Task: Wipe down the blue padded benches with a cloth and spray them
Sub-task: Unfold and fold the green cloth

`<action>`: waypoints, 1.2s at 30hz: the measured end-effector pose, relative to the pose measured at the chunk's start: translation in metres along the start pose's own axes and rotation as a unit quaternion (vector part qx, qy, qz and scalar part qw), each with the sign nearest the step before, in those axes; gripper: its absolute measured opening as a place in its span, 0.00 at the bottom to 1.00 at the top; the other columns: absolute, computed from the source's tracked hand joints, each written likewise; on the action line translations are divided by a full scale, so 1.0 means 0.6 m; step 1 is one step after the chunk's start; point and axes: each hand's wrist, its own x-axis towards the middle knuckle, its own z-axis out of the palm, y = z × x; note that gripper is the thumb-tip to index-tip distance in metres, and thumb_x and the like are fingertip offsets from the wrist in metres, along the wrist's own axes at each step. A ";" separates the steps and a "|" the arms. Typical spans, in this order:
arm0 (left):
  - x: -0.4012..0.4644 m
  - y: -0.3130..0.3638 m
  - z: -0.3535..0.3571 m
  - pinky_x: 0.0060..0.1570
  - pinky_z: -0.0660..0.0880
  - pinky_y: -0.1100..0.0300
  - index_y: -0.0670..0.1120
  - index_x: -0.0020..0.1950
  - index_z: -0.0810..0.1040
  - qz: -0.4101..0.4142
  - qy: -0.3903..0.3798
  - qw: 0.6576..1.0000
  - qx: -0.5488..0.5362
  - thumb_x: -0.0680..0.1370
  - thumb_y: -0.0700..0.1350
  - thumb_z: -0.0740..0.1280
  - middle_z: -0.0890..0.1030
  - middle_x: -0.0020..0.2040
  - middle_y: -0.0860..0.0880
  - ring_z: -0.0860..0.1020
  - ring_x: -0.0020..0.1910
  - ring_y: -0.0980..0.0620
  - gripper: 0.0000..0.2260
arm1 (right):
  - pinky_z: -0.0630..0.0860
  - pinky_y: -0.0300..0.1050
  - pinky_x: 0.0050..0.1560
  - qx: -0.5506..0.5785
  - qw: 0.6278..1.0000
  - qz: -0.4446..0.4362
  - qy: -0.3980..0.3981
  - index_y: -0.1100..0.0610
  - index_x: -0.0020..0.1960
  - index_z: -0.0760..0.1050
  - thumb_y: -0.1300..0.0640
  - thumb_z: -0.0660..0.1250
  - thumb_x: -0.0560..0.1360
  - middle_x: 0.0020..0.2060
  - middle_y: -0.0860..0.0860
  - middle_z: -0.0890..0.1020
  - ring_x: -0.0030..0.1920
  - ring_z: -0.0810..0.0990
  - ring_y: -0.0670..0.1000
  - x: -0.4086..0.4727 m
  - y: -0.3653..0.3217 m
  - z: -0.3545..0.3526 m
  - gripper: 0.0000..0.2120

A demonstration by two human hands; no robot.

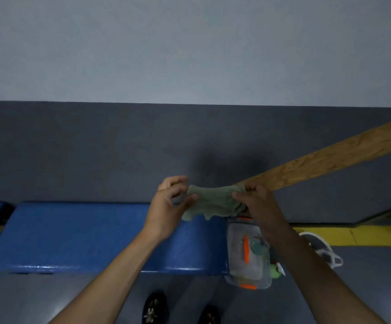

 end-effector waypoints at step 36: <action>-0.122 -0.432 -0.064 0.54 0.77 0.60 0.54 0.66 0.73 -0.191 -0.184 0.963 -0.051 0.69 0.41 0.74 0.79 0.56 0.50 0.79 0.52 0.54 0.28 | 0.67 0.30 0.34 -0.046 0.992 0.093 -0.072 0.45 0.64 0.77 0.62 0.70 0.76 0.27 0.40 0.74 0.28 0.69 0.40 -0.014 0.325 0.264 0.20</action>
